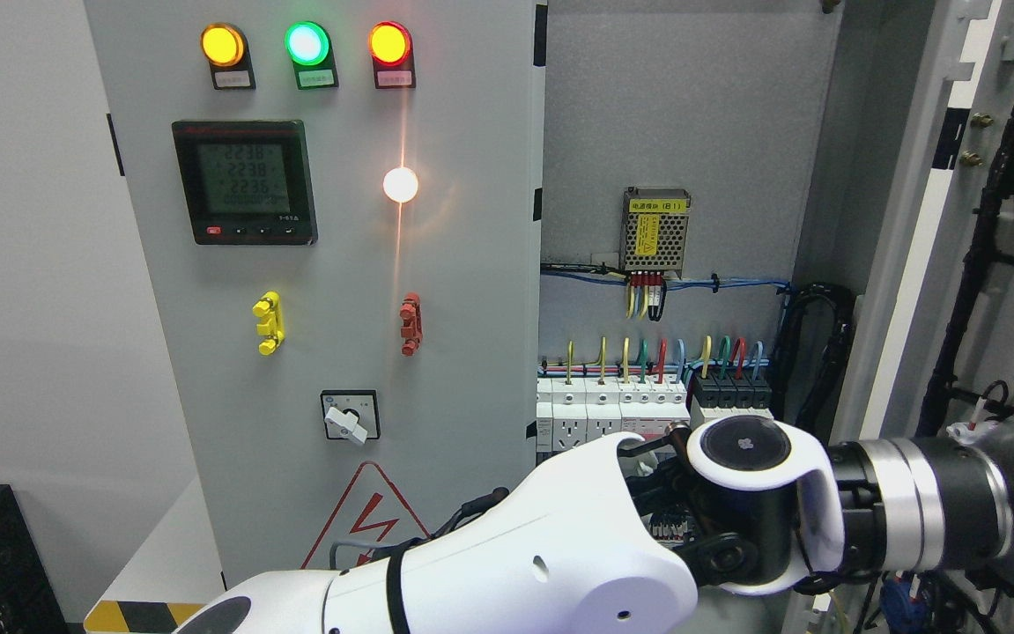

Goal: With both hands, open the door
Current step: 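Sweep the left arm farther outward to swing the button door wide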

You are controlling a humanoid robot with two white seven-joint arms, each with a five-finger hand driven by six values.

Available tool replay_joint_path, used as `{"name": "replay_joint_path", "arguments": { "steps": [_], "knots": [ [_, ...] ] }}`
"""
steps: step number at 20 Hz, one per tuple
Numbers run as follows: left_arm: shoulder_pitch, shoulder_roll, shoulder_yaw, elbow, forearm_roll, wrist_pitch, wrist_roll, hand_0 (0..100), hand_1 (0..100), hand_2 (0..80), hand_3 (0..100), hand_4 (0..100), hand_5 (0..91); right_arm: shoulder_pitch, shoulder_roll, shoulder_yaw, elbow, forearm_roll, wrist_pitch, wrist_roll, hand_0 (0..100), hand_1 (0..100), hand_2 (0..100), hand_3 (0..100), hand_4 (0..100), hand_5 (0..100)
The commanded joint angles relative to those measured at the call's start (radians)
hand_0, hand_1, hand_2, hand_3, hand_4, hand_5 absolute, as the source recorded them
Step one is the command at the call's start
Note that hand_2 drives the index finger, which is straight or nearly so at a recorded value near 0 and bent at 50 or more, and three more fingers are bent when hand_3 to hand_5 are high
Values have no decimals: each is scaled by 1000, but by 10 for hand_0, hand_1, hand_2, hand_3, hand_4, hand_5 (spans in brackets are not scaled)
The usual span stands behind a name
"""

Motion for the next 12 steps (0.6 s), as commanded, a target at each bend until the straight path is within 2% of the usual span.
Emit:
{"name": "replay_joint_path", "arguments": {
  "steps": [1, 12],
  "knots": [
    [-4, 3, -26, 15, 0, 13, -6, 0, 0, 0, 0, 0, 0, 0, 0, 0, 0, 0, 1, -4, 0, 0, 0, 0, 0, 0],
    [14, 171, -17, -77, 6, 10, -6, 0, 0, 0, 0, 0, 0, 0, 0, 0, 0, -1, 1, -4, 0, 0, 0, 0, 0, 0]
  ]
}}
